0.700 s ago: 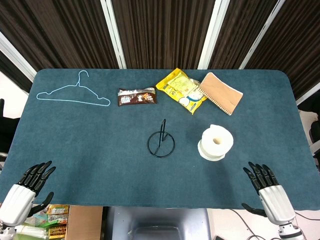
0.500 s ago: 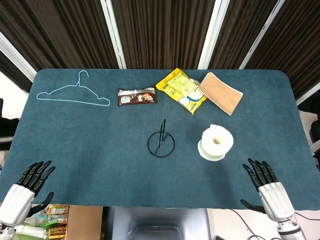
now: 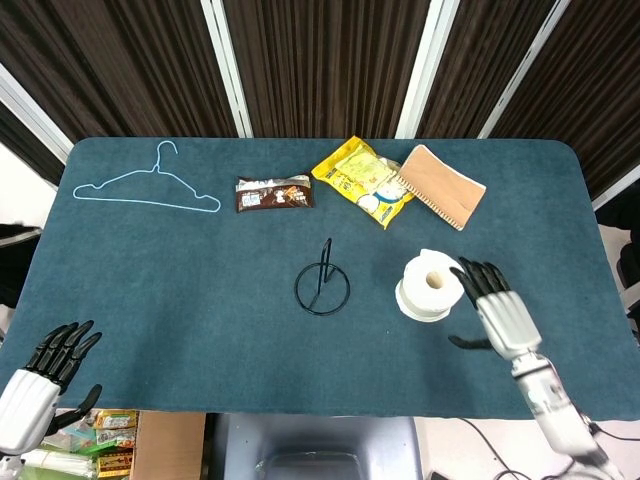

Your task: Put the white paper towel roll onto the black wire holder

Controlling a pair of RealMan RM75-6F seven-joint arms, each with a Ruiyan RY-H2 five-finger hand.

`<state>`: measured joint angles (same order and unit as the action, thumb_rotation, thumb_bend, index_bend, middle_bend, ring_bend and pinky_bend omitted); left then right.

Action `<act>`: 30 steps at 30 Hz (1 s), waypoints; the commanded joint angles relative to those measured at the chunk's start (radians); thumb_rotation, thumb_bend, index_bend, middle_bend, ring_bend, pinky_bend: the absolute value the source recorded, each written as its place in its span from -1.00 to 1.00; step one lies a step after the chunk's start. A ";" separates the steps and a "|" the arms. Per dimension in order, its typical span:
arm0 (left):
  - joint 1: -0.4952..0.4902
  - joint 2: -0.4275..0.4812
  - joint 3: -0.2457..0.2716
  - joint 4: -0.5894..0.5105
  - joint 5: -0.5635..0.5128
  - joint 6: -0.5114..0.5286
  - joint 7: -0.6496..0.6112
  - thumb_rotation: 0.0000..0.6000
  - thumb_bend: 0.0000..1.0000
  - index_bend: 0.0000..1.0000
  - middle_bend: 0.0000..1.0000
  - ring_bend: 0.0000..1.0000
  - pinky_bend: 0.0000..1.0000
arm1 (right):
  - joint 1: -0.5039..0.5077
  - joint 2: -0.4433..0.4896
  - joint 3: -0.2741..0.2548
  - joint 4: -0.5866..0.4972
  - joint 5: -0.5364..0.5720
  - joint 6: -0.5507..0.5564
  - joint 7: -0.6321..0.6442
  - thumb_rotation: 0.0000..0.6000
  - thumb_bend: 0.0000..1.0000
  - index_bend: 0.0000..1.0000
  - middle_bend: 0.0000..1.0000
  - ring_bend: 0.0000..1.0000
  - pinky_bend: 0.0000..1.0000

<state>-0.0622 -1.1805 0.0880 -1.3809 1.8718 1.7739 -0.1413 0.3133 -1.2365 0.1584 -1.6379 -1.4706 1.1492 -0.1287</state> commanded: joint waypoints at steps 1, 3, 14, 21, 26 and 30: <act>0.007 0.005 -0.001 -0.002 -0.006 0.007 0.000 1.00 -0.19 -1.00 -1.00 -1.00 -0.79 | 0.078 -0.028 0.053 0.021 0.127 -0.121 -0.029 1.00 -0.73 -1.00 -1.00 -1.00 -1.00; 0.012 0.007 -0.004 -0.002 -0.010 0.017 -0.003 1.00 -0.19 -1.00 -1.00 -1.00 -0.79 | 0.103 -0.041 0.063 0.038 0.181 -0.155 -0.051 1.00 -0.73 -1.00 -1.00 -1.00 -1.00; 0.008 0.005 -0.004 -0.002 -0.008 0.006 0.001 1.00 -0.19 -1.00 -1.00 -1.00 -0.79 | 0.200 -0.103 0.079 0.128 0.373 -0.276 -0.080 1.00 -0.73 -1.00 -1.00 -1.00 -1.00; 0.007 0.005 -0.007 -0.007 -0.015 -0.001 0.004 1.00 -0.19 -1.00 -1.00 -1.00 -0.79 | 0.245 -0.109 0.066 0.149 0.442 -0.334 -0.096 1.00 -0.73 -0.88 -0.88 -0.92 -1.00; 0.007 0.006 -0.007 -0.008 -0.016 -0.002 0.006 1.00 -0.18 -1.00 -1.00 -1.00 -0.78 | 0.252 -0.105 0.056 0.151 0.476 -0.337 -0.087 1.00 -0.65 0.24 0.04 0.02 -0.64; 0.007 0.006 -0.007 -0.008 -0.013 -0.002 0.007 1.00 -0.19 -1.00 -1.00 -1.00 -0.78 | 0.237 -0.108 0.056 0.148 0.447 -0.291 -0.048 1.00 -0.47 0.61 0.37 0.35 -0.16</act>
<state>-0.0549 -1.1743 0.0813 -1.3891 1.8586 1.7724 -0.1346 0.5581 -1.3440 0.2152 -1.4873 -1.0064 0.8366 -0.1978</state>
